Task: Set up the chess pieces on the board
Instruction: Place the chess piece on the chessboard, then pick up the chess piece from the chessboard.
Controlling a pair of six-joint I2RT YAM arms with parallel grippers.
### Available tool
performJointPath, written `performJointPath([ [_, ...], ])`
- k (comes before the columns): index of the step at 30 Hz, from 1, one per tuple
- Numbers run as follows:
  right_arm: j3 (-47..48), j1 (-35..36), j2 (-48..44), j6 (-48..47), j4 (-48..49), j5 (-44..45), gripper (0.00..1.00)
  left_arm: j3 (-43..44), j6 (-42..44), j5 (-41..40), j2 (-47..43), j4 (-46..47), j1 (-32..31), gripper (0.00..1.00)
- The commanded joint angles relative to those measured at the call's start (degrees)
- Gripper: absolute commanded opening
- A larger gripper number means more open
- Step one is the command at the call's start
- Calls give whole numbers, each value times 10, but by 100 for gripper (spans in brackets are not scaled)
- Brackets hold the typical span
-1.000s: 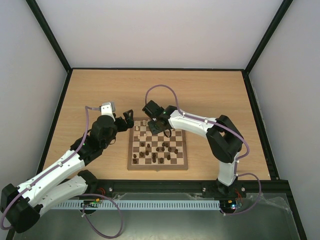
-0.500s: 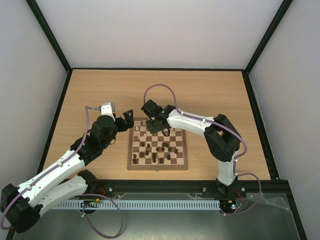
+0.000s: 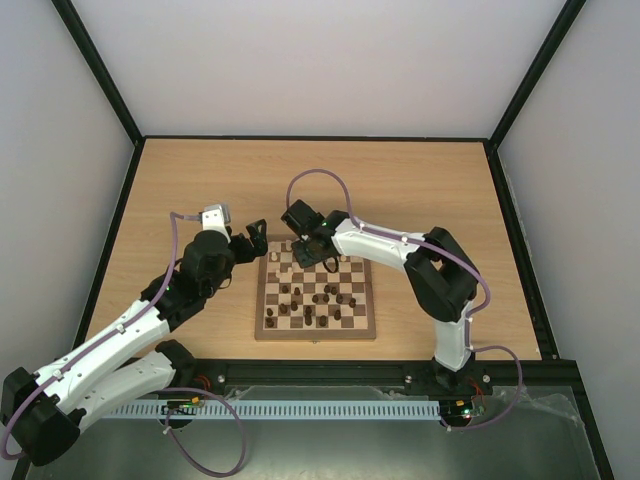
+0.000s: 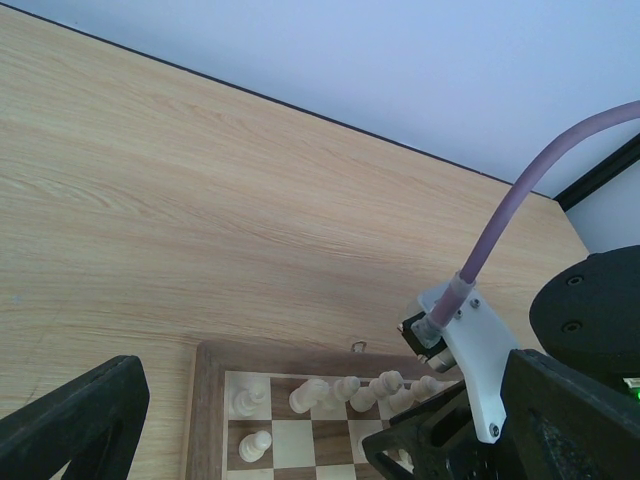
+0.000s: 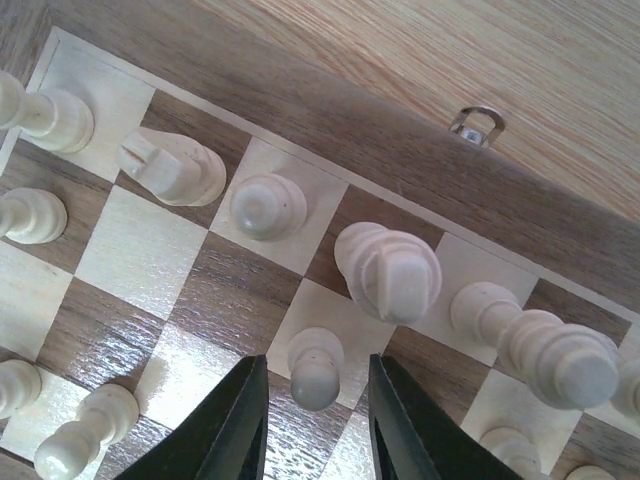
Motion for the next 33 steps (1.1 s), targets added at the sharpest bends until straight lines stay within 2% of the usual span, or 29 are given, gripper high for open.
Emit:
performJointPath([
  [1,0,-2,-20,-1,-12,-6,32,-6,2,-7,-4,9,2,99],
  [4,-13,1,-52,-2,-14,-7,40,-6,2,-8,-2,10,2,100],
  [9,-21,22,-85,-1,-20,-8,41,-6,2,-10,-3,8,2,100],
  [21,3,65,-45,-2,-25,-40,37,-16,-1,-25,-41,6,2,100],
  [31,33,66,5,-3,-29,-43,37,-22,-4,-35,-67,5,2,99],
  [33,34,66,9,-3,-27,-45,33,-22,-3,-34,-66,4,2,99],
])
